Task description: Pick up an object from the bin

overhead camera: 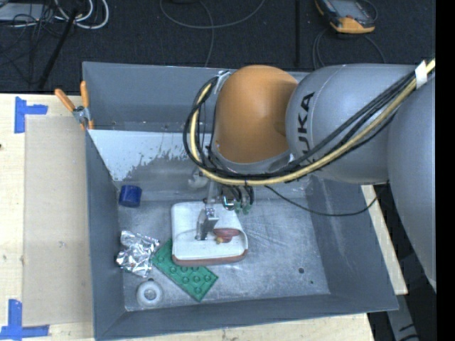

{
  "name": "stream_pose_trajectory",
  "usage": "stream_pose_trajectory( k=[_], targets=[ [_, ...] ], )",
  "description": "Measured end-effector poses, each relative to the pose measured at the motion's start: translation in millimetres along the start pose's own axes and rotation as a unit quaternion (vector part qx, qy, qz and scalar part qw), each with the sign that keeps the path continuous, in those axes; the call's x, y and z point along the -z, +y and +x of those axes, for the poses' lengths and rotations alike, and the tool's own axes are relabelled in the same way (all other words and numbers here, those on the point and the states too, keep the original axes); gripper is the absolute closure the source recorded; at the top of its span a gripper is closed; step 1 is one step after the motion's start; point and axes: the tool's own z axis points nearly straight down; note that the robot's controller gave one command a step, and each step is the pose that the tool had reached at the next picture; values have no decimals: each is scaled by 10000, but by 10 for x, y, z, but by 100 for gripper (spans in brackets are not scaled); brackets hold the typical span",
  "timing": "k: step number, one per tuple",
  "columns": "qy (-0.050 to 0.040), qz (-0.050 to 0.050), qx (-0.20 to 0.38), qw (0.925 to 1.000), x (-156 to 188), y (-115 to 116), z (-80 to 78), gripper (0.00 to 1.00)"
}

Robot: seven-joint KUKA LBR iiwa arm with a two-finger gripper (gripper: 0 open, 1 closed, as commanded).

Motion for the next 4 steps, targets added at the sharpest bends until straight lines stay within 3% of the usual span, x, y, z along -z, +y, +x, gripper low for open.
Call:
stream_pose_trajectory(
  k=[1, 2, 3, 4],
  targets=[
    [-69, -6, -1156, 9933, -1090, 975, -158, 0],
    [-36, -1, -864, 9963, -816, 998, 214, 0],
    [-28, -3, -2053, 9787, -836, 857, 258, 0],
    [-30, -42, -1847, 9828, -1074, 835, 103, 0]
  ],
)
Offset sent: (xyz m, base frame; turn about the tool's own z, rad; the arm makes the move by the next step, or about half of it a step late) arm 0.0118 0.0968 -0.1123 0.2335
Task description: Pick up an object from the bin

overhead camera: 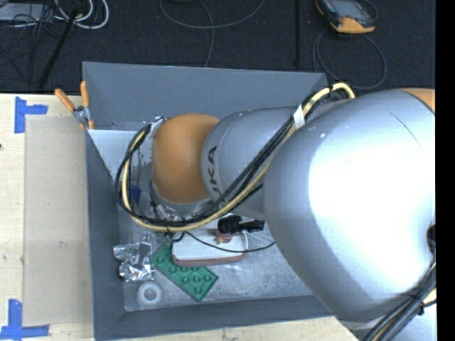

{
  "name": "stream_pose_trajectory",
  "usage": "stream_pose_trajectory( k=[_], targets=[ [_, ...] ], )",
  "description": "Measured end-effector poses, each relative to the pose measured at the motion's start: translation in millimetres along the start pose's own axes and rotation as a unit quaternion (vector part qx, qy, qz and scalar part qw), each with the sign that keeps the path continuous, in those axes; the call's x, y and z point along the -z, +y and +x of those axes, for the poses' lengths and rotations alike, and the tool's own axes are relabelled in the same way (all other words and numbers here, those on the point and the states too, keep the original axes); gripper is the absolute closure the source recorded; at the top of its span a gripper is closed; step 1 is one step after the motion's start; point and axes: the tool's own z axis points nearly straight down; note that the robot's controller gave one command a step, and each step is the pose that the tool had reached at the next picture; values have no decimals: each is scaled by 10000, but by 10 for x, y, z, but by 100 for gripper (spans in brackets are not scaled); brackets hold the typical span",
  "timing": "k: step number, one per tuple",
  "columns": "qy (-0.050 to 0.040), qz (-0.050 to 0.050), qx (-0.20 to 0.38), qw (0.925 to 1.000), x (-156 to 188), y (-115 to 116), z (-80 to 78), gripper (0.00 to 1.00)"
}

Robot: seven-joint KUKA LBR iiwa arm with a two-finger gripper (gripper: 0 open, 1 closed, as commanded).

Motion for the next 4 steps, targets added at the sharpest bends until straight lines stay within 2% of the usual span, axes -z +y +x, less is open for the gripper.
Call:
stream_pose_trajectory(
  k=[1, 2, 3, 4],
  targets=[
    [-74, 0, -1006, 9949, -1, 47, 120, 0],
    [-56, -35, -1006, 9949, 10, 80, 138, 100],
    [-34, 10, -999, 9950, 285, 80, 130, 100],
    [-29, 14, -995, 9950, 490, 74, 121, 100]
  ],
)
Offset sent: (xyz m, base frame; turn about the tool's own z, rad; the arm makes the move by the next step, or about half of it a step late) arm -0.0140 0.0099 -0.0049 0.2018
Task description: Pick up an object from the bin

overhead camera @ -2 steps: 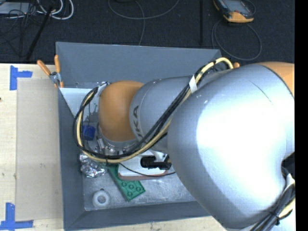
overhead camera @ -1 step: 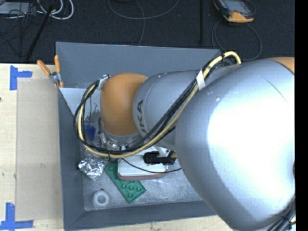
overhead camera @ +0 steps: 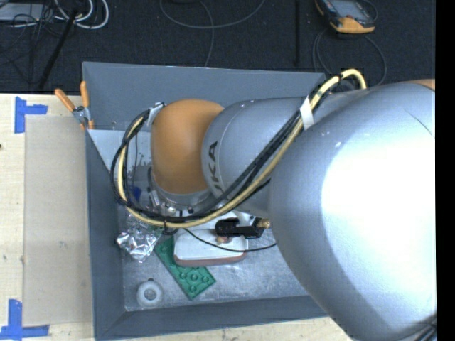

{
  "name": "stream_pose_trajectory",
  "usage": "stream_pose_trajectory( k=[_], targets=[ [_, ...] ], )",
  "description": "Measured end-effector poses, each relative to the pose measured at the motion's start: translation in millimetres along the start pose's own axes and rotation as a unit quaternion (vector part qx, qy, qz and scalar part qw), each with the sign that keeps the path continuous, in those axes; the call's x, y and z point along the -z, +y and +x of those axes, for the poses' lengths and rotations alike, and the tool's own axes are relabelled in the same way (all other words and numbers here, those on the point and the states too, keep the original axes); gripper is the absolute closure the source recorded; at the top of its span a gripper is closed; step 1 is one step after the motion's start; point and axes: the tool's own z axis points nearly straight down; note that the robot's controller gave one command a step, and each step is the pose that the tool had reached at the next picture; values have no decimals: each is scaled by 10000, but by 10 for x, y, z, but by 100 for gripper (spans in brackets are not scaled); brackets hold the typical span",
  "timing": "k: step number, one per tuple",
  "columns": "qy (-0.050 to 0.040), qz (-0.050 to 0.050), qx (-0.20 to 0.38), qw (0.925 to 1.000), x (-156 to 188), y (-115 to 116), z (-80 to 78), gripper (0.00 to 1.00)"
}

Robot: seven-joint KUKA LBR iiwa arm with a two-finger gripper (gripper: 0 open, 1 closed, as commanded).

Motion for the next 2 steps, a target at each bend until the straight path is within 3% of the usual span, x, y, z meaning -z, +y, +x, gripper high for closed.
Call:
stream_pose_trajectory(
  k=[1, 2],
  targets=[
    [-9, -10, 11, 10000, 440, 3, -14, 100],
    [-2, 0, 29, 10000, 547, 6, -18, 100]
  ],
)
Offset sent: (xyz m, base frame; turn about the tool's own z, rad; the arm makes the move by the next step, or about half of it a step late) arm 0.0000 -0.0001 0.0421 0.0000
